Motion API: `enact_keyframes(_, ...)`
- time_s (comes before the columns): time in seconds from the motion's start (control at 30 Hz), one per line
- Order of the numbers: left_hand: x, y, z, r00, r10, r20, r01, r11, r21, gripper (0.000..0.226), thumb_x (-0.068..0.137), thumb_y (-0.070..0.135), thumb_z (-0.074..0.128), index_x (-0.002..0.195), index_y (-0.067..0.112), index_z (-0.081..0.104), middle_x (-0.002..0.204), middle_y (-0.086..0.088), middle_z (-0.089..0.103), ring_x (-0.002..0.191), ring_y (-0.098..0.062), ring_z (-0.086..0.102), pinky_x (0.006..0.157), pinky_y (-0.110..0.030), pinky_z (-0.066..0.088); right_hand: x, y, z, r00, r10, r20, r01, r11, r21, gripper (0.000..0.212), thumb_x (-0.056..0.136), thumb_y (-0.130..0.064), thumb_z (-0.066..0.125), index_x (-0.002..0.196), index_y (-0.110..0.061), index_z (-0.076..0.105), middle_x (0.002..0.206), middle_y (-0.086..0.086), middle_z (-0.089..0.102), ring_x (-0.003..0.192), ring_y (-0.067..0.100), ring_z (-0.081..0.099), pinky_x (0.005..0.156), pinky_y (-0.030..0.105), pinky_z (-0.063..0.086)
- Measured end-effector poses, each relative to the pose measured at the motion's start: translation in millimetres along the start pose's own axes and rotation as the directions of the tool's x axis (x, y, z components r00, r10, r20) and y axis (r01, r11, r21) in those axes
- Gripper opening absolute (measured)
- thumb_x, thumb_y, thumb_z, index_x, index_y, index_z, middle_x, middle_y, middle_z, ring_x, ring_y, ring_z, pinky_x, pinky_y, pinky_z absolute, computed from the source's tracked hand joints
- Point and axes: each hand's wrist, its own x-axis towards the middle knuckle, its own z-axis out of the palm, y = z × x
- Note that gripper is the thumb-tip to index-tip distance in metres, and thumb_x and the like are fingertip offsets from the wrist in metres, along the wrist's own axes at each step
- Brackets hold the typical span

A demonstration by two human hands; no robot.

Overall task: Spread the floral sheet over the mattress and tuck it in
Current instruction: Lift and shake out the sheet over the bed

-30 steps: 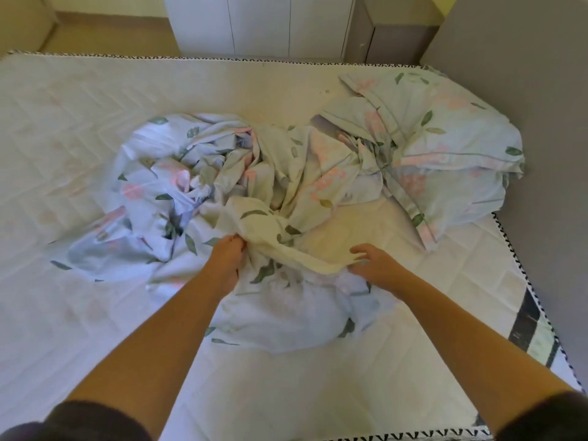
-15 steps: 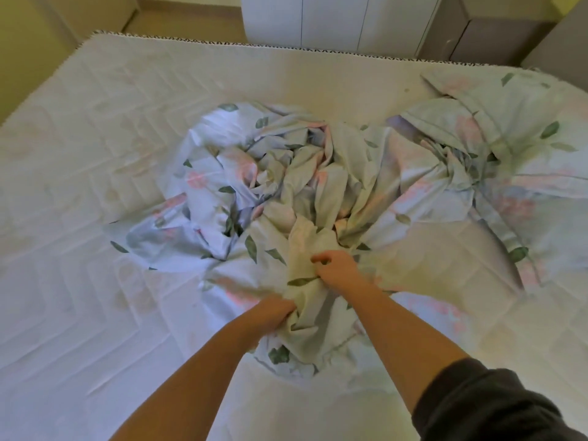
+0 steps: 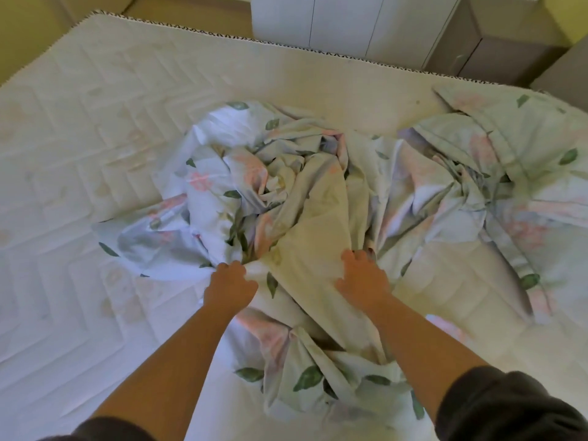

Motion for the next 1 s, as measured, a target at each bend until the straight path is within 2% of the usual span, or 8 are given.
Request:
enact_keyframes(0.1,16.0,-14.6,0.2,0.991,-0.111,-0.071,0.115,0.992,0.057,0.052,0.085,0.025,0.059,0.131,0.012,0.039,0.128,-0.014,0.043,0.121,-0.034,0.043,0.096,-0.045,0.04,25.9,-37.4,2.9,0.979,-0.183,-0.086,0.183,0.983,-0.014,0.08,0.091,-0.034,0.056,0.151,-0.034,0.002,0.158,0.012,0.007,0.13,0.036,0.04,0.103,0.045,0.039)
enact_keyframes(0.23,58.5,-32.2,-11.0,0.961,-0.138,-0.238,0.122,0.989,-0.08,0.083,0.087,0.034,0.064,0.149,0.011,0.014,0.146,-0.018,0.032,0.133,-0.037,0.035,0.102,-0.05,0.036,55.3,-69.7,21.9,0.954,-0.295,-0.043,0.298,0.951,0.087,0.065,0.097,-0.025,0.047,0.15,-0.034,0.012,0.141,0.007,0.038,0.116,0.026,0.052,0.09,0.036,0.048)
enact_keyframes(0.4,107.4,-34.7,-12.8,0.977,0.015,-0.212,-0.02,1.0,-0.023,0.023,0.094,0.025,0.052,0.109,0.014,0.066,0.114,-0.015,0.064,0.107,-0.034,0.056,0.092,-0.038,0.042,61.9,-74.7,34.7,0.963,-0.261,-0.06,0.267,0.956,0.122,0.041,0.096,-0.022,0.043,0.137,-0.021,0.037,0.125,0.005,0.047,0.109,0.026,0.052,0.083,0.035,0.045)
enact_keyframes(0.53,93.0,-25.3,9.2,0.967,0.207,-0.149,-0.185,0.972,0.147,0.02,0.095,0.023,0.046,0.093,0.016,0.064,0.103,-0.006,0.058,0.097,-0.028,0.058,0.084,-0.038,0.047,71.5,-81.4,17.8,0.963,-0.192,-0.188,0.231,0.948,0.22,0.044,0.094,-0.022,0.046,0.137,-0.022,0.036,0.131,0.003,0.045,0.114,0.024,0.049,0.09,0.037,0.047)
enact_keyframes(0.7,105.2,-30.0,-0.6,0.941,-0.101,-0.323,0.077,0.993,-0.087,0.052,0.087,0.041,0.062,0.124,0.007,0.047,0.124,-0.016,0.051,0.116,-0.035,0.05,0.093,-0.045,0.045,82.6,-107.9,-2.9,0.95,-0.243,-0.194,0.286,0.929,0.237,0.047,0.095,-0.022,0.046,0.14,-0.022,0.034,0.134,0.005,0.044,0.115,0.024,0.05,0.089,0.037,0.048)
enact_keyframes(0.77,116.2,-34.1,-3.7,0.93,-0.095,-0.355,0.1,0.995,-0.006,0.028,0.094,0.03,0.052,0.112,0.009,0.057,0.112,-0.015,0.06,0.104,-0.033,0.056,0.087,-0.042,0.046,88.4,-115.1,-2.8,0.943,-0.245,-0.224,0.297,0.924,0.239,0.05,0.095,-0.021,0.046,0.143,-0.021,0.032,0.137,0.006,0.042,0.118,0.026,0.049,0.089,0.038,0.048)
enact_keyframes(0.9,109.3,-40.3,2.1,0.897,0.224,-0.381,-0.15,0.966,0.212,0.014,0.094,0.022,0.05,0.096,0.015,0.062,0.102,-0.006,0.056,0.093,-0.028,0.057,0.083,-0.041,0.047,99.3,-126.1,0.3,0.924,-0.234,-0.302,0.317,0.912,0.261,0.056,0.092,-0.022,0.051,0.144,-0.02,0.03,0.146,0.006,0.034,0.128,0.026,0.042,0.097,0.04,0.046)
enact_keyframes(1.0,83.5,-60.2,13.9,0.811,0.582,-0.052,-0.522,0.762,0.384,0.003,0.086,0.019,0.061,0.085,0.018,0.064,0.097,-0.001,0.055,0.084,-0.023,0.056,0.068,-0.031,0.04,108.9,-132.5,-1.6,0.89,-0.195,-0.412,0.314,0.918,0.243,0.057,0.089,-0.019,0.054,0.142,-0.018,0.034,0.15,0.008,0.03,0.131,0.029,0.039,0.099,0.04,0.044)
